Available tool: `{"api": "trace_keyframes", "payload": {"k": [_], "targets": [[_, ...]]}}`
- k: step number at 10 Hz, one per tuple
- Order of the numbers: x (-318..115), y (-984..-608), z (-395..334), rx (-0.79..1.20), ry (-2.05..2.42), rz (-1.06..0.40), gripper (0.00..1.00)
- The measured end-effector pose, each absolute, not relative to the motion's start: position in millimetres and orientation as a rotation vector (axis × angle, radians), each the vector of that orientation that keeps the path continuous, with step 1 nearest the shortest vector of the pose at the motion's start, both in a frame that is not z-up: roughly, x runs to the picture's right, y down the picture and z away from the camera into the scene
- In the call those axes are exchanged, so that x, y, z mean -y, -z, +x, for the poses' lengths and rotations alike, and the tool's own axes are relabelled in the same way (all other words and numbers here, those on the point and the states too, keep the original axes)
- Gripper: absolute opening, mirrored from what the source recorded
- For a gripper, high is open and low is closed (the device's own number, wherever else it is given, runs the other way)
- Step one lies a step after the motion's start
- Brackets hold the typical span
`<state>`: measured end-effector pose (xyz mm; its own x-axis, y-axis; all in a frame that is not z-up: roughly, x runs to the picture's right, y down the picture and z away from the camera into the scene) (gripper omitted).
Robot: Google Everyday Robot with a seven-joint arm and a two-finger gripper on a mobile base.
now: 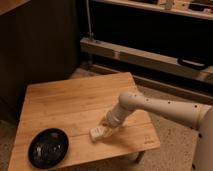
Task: Place the bottle in the ceramic bowl
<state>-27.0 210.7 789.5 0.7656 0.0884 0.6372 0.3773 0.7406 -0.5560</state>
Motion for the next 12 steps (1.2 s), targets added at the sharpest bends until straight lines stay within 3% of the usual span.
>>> {"api": "trace_keyframes", "payload": {"k": [4,7,9,12], "targets": [[-144,-730,-120,0.703,0.371,-0.666,0.00],[-120,-695,-192,0.705,0.520,-0.653,0.00],[-124,-687,-216,0.707,0.583,-0.663,0.00],[-163,-692,-244,0.668,0.700,-0.650,0.00]]}}
